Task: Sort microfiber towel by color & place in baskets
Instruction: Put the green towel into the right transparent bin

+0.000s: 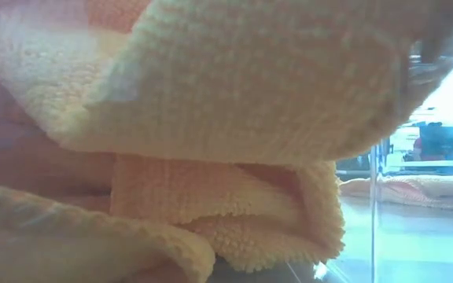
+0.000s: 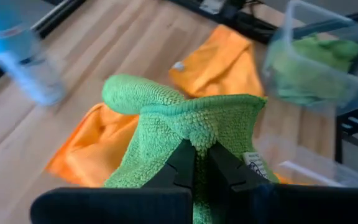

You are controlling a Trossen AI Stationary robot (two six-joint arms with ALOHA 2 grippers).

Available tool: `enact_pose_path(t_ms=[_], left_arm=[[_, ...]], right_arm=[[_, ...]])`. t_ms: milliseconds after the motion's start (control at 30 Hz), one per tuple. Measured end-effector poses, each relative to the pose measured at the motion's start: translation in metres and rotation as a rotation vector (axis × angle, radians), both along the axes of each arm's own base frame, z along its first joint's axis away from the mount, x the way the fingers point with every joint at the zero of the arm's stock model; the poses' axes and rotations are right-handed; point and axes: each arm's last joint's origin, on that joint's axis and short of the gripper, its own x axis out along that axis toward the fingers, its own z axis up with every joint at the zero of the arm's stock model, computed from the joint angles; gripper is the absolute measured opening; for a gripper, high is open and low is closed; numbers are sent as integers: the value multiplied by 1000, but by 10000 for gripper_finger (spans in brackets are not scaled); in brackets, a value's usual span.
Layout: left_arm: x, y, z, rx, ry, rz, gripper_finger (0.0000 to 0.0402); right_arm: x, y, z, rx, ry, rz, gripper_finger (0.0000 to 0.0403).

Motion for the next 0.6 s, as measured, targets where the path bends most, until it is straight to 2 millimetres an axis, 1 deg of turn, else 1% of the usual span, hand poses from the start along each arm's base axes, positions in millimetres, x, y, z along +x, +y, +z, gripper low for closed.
enact_pose_path(t_ms=[167,300,433,600], left_arm=[[46,-24,10,9,-17,-58,1],[79,-42,17,12,-43,-95,0],[105,-55,22,-6,-69,-129,0],[126,-67,24,-32,-100,-144,0]], right_arm=[[-9,1,21,-46,-61,119,1],[-9,4,33,-81,-76,201,21],[-5,10,41,-126,-79,261,66],[5,19,44,-220,-51,307,139]])
